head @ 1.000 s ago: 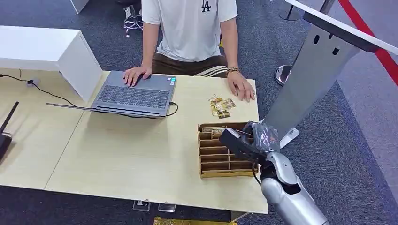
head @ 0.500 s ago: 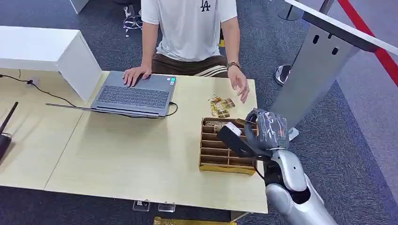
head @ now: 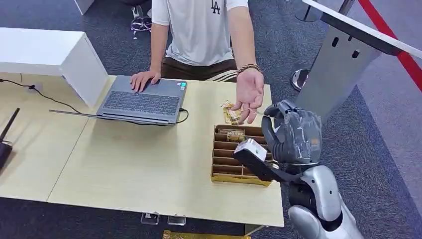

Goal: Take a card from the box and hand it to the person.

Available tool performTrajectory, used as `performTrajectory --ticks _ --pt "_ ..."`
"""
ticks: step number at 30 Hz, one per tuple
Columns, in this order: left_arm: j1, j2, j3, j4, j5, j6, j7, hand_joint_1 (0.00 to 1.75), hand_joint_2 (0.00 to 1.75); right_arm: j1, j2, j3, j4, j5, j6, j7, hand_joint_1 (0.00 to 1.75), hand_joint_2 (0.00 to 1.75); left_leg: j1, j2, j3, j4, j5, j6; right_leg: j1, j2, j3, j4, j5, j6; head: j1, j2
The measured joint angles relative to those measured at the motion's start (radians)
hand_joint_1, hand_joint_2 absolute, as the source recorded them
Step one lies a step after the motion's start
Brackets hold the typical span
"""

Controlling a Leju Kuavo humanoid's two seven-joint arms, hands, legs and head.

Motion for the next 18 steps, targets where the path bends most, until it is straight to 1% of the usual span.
performTrajectory --ticks 2,5,10,11,13,15,16,17,18 --pt "0.000 -0.002 0.000 0.000 -0.002 -0.002 -0.002 0.00 1.75 0.000 0.001 0.000 0.011 0.019 -0.047 -0.023 1.40 1.75 0.000 0.000 0.000 0.000 0.000 0.000 0.000 0.000 0.000 0.000 0.000 0.000 0.000 0.000" --pt "-0.001 -0.003 0.000 0.000 -0.002 -0.003 -0.005 0.00 1.75 0.000 0.005 0.000 0.038 0.028 -0.095 -0.044 1.40 1.75 0.000 0.000 0.000 0.000 0.000 0.000 0.000 0.000 0.000 0.000 0.000 0.000 0.000 0.000" --pt "-0.002 -0.006 0.000 0.000 -0.002 -0.004 -0.006 0.00 1.75 0.000 0.016 0.000 0.091 0.009 -0.108 -0.063 1.40 1.75 0.000 0.000 0.000 0.000 0.000 0.000 0.000 0.000 0.000 0.000 0.000 0.000 -0.001 0.000" --pt "-0.002 -0.006 0.000 0.000 -0.002 -0.004 -0.006 0.00 1.75 0.000 0.019 0.000 0.099 0.007 -0.108 -0.065 0.44 1.75 0.000 0.000 0.000 0.000 0.000 0.000 0.000 0.000 0.000 0.000 0.000 0.000 -0.001 0.000" --pt "-0.002 -0.006 0.000 0.000 -0.002 -0.003 -0.006 0.00 1.75 0.000 0.022 0.001 0.115 -0.001 -0.108 -0.065 0.38 1.75 0.000 0.000 0.000 0.000 0.000 0.000 0.000 0.000 0.000 0.000 0.000 0.000 -0.001 0.000" --pt "-0.002 -0.006 0.000 0.000 -0.006 -0.001 -0.004 0.00 1.75 -0.001 0.025 0.002 0.126 -0.006 -0.107 -0.065 0.16 1.75 0.000 0.000 0.000 0.000 0.000 0.000 0.000 0.000 0.000 0.000 0.000 0.000 -0.001 0.000" --pt "-0.002 -0.006 0.000 0.000 -0.008 0.002 0.000 0.00 1.75 -0.001 0.026 0.004 0.132 -0.012 -0.107 -0.065 0.16 1.75 0.000 0.000 0.000 0.000 0.000 0.000 0.000 0.000 0.000 0.000 0.000 0.000 -0.001 0.000" --pt "-0.002 -0.006 0.000 0.000 -0.010 0.005 0.003 0.00 1.75 -0.001 0.027 0.005 0.137 -0.016 -0.106 -0.065 0.00 1.75 0.000 0.000 0.000 0.000 0.000 0.000 0.000 0.000 0.000 0.000 0.000 0.000 -0.001 0.000" --pt "-0.002 -0.006 0.000 0.000 -0.011 0.006 0.002 0.00 0.00 -0.001 0.030 0.005 0.142 -0.021 -0.105 -0.065 0.00 1.75 0.000 0.000 0.000 0.000 0.000 0.000 0.000 0.000 0.000 0.000 0.000 0.000 0.000 0.000"
